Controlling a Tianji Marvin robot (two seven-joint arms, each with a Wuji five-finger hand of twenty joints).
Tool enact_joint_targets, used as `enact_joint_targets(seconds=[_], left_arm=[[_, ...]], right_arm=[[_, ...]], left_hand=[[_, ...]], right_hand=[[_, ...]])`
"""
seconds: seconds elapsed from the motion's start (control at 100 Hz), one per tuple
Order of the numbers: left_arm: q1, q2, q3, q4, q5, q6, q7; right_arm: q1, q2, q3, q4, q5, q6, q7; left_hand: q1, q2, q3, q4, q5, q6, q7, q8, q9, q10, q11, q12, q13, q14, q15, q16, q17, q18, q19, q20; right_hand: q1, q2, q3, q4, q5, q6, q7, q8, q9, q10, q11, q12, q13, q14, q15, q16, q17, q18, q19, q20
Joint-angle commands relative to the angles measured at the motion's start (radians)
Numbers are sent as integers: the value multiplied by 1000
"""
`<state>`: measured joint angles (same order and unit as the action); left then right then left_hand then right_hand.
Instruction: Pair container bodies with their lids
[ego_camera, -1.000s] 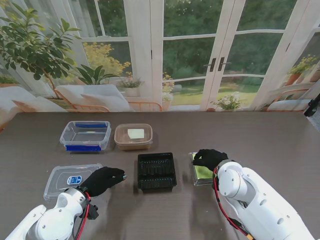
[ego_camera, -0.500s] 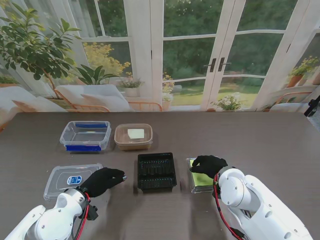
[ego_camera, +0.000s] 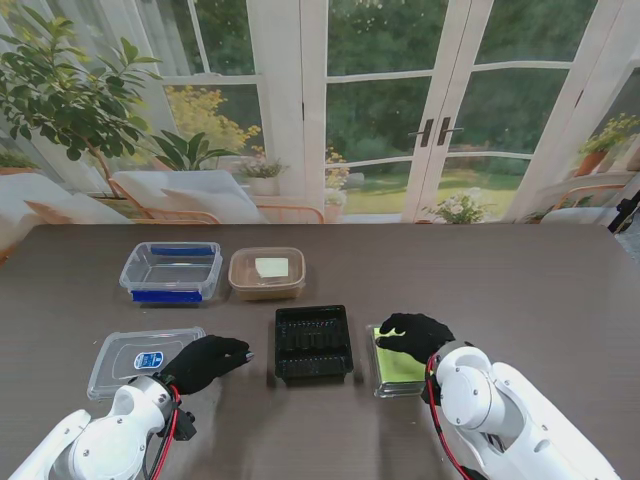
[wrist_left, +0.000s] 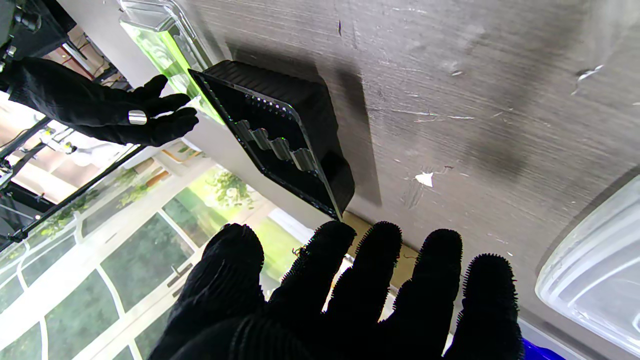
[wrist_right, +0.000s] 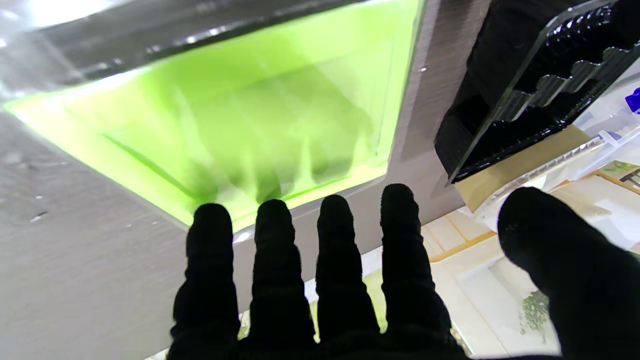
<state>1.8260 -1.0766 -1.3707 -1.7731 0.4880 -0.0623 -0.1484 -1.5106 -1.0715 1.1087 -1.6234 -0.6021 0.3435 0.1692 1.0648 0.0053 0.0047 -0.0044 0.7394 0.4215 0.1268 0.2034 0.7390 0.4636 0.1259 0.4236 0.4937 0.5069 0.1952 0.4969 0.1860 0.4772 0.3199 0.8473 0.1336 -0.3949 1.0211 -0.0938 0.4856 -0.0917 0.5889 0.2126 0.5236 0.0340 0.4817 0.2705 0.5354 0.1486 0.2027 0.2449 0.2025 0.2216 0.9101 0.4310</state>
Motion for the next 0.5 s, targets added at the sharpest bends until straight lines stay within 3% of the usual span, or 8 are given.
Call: enact_joint_targets(seconds=[0.0, 0.49], left_arm=[[6, -1, -2, -8, -3, 5, -19], [2, 0, 1, -9, -5, 11, -26]], right_arm=[[-3, -8, -6, -10, -12, -4, 16], [110, -14, -52, 86, -98, -17, -29]], left_hand=[[-1, 58, -15, 15, 6, 3, -6, 7, 23, 5, 3, -3, 3, -3, 11, 6, 2, -17, -30, 13], [0, 60, -15, 15, 6, 5, -6, 7, 26, 6, 4, -2, 4, -3, 12, 6, 2, -18, -30, 13]], right_hand=[[-13, 15, -34, 20, -3, -2, 12, -4, 1, 9, 14, 14, 74, 40, 81, 43, -79, 16, -3, 2], [-21, 3, -30, 16, 23, -15, 0, -9, 33, 1, 3, 9, 93, 31, 77, 41, -66, 24, 6, -5]])
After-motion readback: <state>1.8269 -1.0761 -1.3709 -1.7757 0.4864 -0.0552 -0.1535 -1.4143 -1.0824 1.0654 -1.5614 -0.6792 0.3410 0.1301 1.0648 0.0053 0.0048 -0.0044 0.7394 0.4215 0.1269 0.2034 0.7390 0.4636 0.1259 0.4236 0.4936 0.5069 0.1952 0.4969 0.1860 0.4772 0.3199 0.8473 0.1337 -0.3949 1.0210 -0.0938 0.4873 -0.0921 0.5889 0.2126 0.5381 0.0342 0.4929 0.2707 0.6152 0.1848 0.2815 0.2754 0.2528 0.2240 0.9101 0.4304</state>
